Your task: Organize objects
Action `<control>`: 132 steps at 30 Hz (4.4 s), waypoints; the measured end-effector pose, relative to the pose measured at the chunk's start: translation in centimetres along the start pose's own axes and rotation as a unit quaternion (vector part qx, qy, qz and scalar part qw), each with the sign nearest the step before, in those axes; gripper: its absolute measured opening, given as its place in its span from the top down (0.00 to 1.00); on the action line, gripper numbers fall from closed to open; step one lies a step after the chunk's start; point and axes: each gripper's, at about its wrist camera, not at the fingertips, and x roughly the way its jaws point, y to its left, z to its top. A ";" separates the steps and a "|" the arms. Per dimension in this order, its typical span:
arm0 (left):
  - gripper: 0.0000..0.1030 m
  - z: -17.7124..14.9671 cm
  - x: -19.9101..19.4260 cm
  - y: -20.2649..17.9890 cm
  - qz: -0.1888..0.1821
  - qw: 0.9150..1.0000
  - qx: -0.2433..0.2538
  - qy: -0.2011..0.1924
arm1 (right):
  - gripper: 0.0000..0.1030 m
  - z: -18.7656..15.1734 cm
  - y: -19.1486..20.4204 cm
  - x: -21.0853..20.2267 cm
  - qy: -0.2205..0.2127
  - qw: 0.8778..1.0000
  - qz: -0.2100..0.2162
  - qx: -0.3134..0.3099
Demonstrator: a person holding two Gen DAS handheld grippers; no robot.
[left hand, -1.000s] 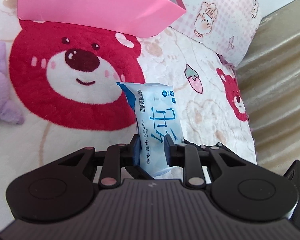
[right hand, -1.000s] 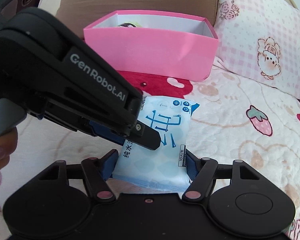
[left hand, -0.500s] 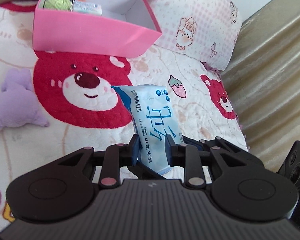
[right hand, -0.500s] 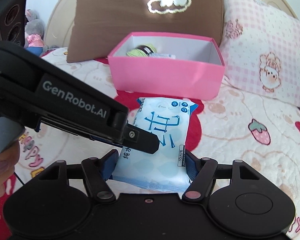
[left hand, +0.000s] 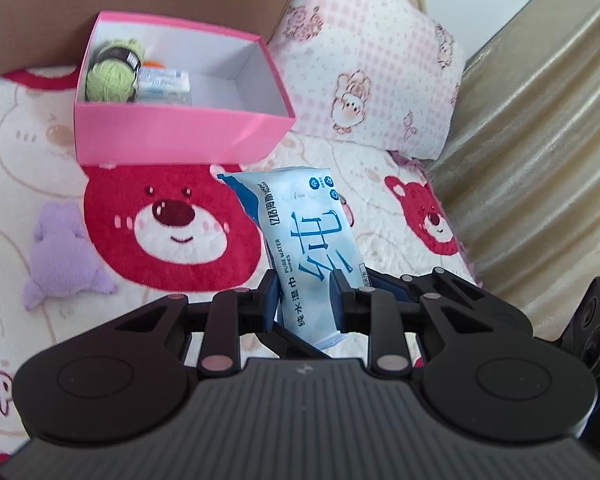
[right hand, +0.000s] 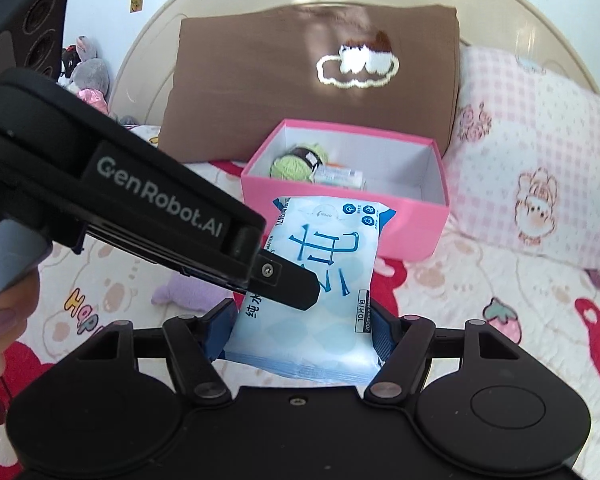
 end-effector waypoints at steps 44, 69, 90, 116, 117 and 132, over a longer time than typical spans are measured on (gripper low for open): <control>0.75 14.0 4.0 -0.3 0.032 0.998 0.047 0.004 | 0.31 11.0 -8.0 8.5 0.018 0.996 0.055 0.061; 0.72 22.5 19.2 8.7 0.033 0.998 -0.044 0.021 | 0.32 14.8 -13.2 26.7 0.094 0.991 0.029 0.087; 0.72 23.8 24.9 11.4 0.032 0.998 -0.062 0.002 | 0.32 15.9 -13.3 32.9 0.136 0.989 -0.034 0.034; 0.60 22.3 19.7 7.0 0.073 0.997 -0.006 0.008 | 0.21 16.3 -12.2 26.1 0.111 0.993 0.040 0.025; 0.60 22.1 19.0 6.9 0.080 0.997 -0.008 0.007 | 0.21 16.3 -12.0 25.4 0.110 0.993 0.042 0.018; 0.31 18.1 6.6 2.3 0.079 0.994 0.073 -0.021 | 0.15 15.4 -10.8 15.3 0.090 0.996 0.024 0.012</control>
